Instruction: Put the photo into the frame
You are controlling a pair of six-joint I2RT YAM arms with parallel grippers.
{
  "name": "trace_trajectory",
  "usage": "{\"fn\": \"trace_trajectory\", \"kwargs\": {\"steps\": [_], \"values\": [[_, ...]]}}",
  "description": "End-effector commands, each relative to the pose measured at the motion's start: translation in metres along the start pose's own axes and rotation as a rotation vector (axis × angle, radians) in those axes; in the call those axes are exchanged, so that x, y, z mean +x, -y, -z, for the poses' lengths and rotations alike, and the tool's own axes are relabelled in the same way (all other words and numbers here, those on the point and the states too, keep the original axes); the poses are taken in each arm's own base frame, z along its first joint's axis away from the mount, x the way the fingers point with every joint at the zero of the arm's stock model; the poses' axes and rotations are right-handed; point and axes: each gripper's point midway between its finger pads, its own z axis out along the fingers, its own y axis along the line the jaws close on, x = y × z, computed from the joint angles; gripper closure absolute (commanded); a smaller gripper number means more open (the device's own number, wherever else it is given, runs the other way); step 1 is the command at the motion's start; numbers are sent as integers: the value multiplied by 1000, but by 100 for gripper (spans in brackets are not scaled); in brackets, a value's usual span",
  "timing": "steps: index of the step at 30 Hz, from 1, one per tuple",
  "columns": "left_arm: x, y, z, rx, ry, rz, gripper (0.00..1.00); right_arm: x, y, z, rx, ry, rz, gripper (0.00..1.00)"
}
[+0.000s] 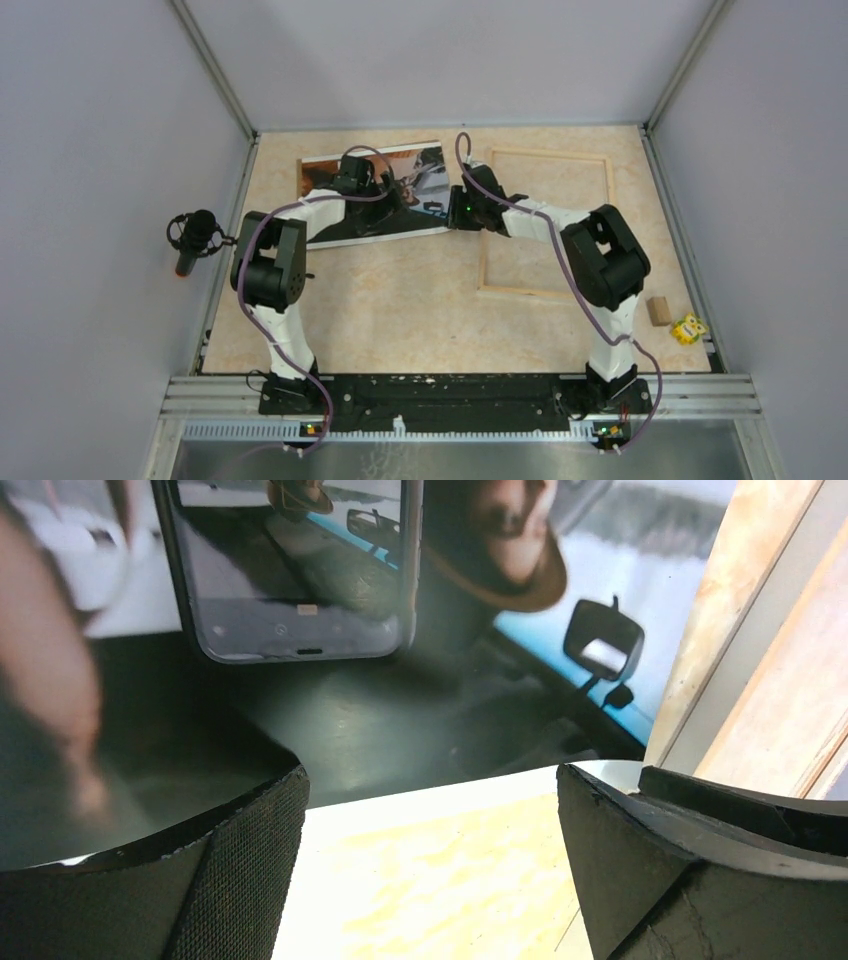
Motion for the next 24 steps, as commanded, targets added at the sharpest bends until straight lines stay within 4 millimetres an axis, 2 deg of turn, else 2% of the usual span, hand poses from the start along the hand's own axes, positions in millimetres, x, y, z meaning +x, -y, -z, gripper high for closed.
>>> {"fn": "trace_trajectory", "kwargs": {"steps": [1, 6, 9, 11, 16, 24], "values": [[56, -39, -10, -128, -168, 33, 2, -27, -30, 28, -74, 92, 25, 62], [55, -38, -11, -125, -166, 27, 2, -25, -31, 26, -87, 95, -6, 58], [55, -37, -10, -123, -165, 23, 2, -25, -29, 19, -135, 100, -82, 57], [54, -36, -10, -119, -164, 21, 2, -18, -23, 13, -170, 93, -146, 57], [53, -35, -10, -116, -163, 21, 2, -15, -26, 8, -312, 85, -271, 57], [50, -33, -8, -112, -154, 12, 2, -10, -20, 0, -347, 70, -332, 60]]}}
